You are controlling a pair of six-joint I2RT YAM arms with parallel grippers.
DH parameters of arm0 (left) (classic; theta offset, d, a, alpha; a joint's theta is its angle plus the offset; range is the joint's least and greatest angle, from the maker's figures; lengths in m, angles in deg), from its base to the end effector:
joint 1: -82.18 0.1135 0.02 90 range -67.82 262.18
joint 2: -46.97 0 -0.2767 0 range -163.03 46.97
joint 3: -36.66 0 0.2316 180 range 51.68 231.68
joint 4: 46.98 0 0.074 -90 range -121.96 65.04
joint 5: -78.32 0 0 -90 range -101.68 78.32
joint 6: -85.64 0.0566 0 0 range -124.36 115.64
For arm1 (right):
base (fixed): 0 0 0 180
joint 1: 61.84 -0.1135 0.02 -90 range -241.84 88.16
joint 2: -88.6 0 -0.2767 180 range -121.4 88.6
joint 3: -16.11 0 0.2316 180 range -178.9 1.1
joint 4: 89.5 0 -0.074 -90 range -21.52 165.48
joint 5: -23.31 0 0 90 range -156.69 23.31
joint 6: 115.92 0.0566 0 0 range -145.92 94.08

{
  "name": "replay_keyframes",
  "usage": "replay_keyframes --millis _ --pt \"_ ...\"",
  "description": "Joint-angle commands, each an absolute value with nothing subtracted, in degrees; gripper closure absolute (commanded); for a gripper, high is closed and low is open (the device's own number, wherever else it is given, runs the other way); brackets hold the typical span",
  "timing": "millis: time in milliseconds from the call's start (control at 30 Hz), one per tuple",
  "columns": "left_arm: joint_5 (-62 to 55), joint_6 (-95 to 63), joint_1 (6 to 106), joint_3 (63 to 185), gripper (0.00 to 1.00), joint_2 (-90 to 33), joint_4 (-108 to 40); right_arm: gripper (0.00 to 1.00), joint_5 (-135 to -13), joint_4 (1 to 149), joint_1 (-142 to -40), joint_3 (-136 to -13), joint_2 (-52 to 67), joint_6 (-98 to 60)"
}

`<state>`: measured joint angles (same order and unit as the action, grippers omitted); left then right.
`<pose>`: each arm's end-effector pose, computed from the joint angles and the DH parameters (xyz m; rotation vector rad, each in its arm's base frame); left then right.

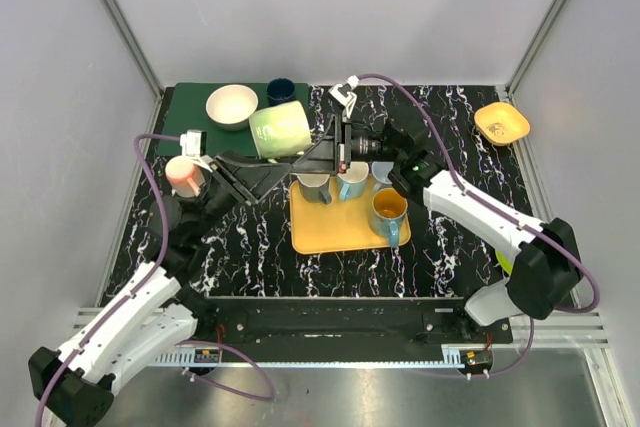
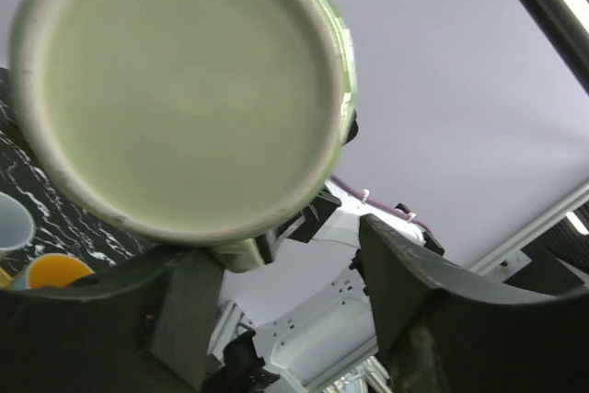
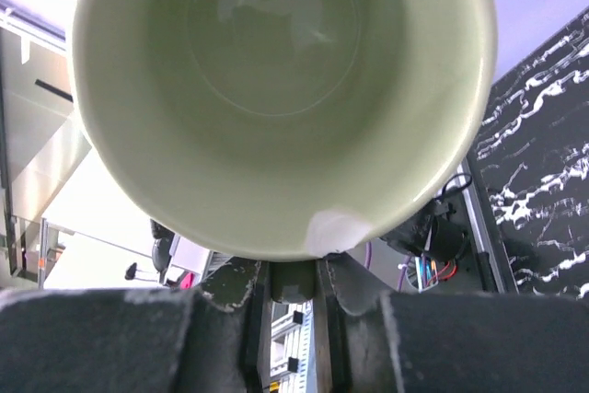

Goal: Turn the mug right side up

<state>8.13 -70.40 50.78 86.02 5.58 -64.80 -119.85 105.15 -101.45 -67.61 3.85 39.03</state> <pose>0.1235 -0.0978 0.3839 -0.0409 1.3242 -1.6757 0.2262 0.2460 0.4103 -0.6164 1.7133 2.0152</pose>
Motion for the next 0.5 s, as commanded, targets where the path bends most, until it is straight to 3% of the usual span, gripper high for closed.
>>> replay_keyframes --millis 0,133,267,467 --pt "14.0 -67.6 49.3 86.3 0.32 6.2 -58.5 1.00 -119.3 100.2 -103.5 -67.6 9.2 33.2" --pt "12.0 -64.7 50.9 88.1 0.26 8.9 -51.8 1.00 -113.9 87.7 -101.7 -68.7 14.8 26.0" --pt "3.7 -55.2 51.2 92.4 0.21 12.6 -35.2 1.00 -98.4 54.8 -101.7 -76.4 19.7 3.8" --pt "-11.0 -50.4 51.4 91.8 0.17 19.3 -17.0 1.00 -82.7 36.6 -101.7 -78.1 24.5 -8.2"
